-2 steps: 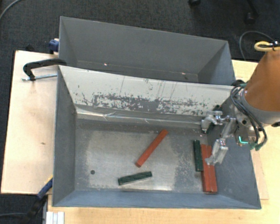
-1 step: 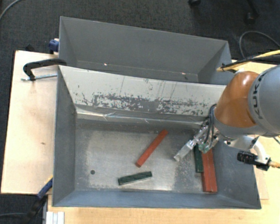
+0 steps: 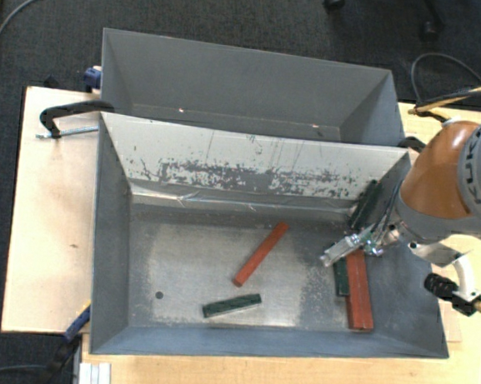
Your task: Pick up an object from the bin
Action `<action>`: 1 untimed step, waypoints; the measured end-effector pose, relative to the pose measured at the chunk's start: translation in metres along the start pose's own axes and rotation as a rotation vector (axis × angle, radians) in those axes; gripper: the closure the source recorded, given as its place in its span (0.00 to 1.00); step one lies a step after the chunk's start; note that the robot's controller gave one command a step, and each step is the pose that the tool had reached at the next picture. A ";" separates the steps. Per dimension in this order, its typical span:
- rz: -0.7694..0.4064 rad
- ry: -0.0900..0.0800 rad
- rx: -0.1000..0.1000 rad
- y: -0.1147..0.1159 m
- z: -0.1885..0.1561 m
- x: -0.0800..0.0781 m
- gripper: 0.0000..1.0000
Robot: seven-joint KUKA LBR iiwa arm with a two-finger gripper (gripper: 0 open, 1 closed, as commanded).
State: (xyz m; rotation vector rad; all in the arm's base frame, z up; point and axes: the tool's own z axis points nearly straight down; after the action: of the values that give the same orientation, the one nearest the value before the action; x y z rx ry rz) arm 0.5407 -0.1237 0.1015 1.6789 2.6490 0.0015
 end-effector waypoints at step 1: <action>0.064 0.006 0.004 -0.004 0.001 0.014 0.00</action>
Offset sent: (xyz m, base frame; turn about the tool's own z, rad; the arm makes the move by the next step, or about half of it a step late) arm -0.0095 0.0103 -0.0015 0.0663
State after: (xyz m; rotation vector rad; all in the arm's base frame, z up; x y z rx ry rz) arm 0.5315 -0.1125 0.1004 1.7674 2.6000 0.0020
